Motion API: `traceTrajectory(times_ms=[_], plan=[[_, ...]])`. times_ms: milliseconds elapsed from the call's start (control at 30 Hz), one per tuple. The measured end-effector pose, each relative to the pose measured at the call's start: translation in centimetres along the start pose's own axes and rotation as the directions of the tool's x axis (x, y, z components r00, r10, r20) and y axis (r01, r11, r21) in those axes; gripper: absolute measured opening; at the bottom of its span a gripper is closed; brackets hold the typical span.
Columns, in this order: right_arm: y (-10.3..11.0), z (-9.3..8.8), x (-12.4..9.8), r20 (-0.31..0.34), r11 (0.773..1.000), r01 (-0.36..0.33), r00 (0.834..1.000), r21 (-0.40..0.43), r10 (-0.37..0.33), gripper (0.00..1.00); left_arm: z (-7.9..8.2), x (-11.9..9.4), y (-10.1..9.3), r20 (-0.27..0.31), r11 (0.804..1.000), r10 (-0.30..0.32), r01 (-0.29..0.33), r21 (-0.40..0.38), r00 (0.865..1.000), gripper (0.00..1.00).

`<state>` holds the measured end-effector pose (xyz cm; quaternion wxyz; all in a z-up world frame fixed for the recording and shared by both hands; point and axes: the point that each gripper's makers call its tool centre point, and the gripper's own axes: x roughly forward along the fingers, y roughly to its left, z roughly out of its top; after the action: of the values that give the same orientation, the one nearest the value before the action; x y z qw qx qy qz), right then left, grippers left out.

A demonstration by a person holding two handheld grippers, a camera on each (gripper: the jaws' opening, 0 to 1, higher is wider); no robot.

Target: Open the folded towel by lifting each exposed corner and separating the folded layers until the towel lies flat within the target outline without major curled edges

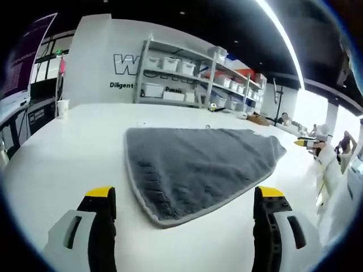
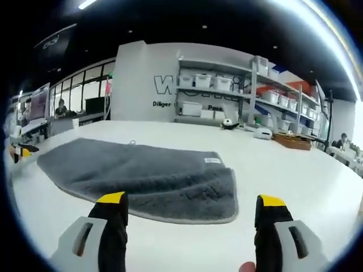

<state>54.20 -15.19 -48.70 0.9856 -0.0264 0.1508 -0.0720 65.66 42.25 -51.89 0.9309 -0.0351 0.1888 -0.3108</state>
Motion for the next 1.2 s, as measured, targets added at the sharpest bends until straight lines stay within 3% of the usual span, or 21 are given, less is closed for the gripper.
traceTrajectory(times_ms=[400, 667, 833, 1200], plan=[[0.5, -1.1, 1.5, -0.04, 0.999, -0.049, 0.998, -0.005, 0.049, 0.99, 0.0, -0.1, 0.0, -0.002, 1.0, 0.0, 0.0, 0.001, 1.0, 0.99], [-1.7, -4.1, 5.2, -0.141, 0.995, -0.057, 0.989, -0.078, 0.046, 0.97, 0.0, 0.0, 0.0, 0.0, 1.0, -0.002, 0.002, -0.001, 1.0, 0.99], [-2.5, -5.4, 6.5, -0.149, 0.996, -0.08, 0.985, 0.044, 0.085, 0.87, 0.1, -0.2, 0.1, -0.002, 1.0, 0.0, 0.0, 0.0, 1.0, 0.99], [-4.2, -6.1, 6.8, -0.126, 0.998, -0.034, 0.991, 0.051, 0.041, 0.6, 0.1, -0.1, 0.1, -0.004, 1.0, 0.002, -0.002, -0.001, 1.0, 0.99]])
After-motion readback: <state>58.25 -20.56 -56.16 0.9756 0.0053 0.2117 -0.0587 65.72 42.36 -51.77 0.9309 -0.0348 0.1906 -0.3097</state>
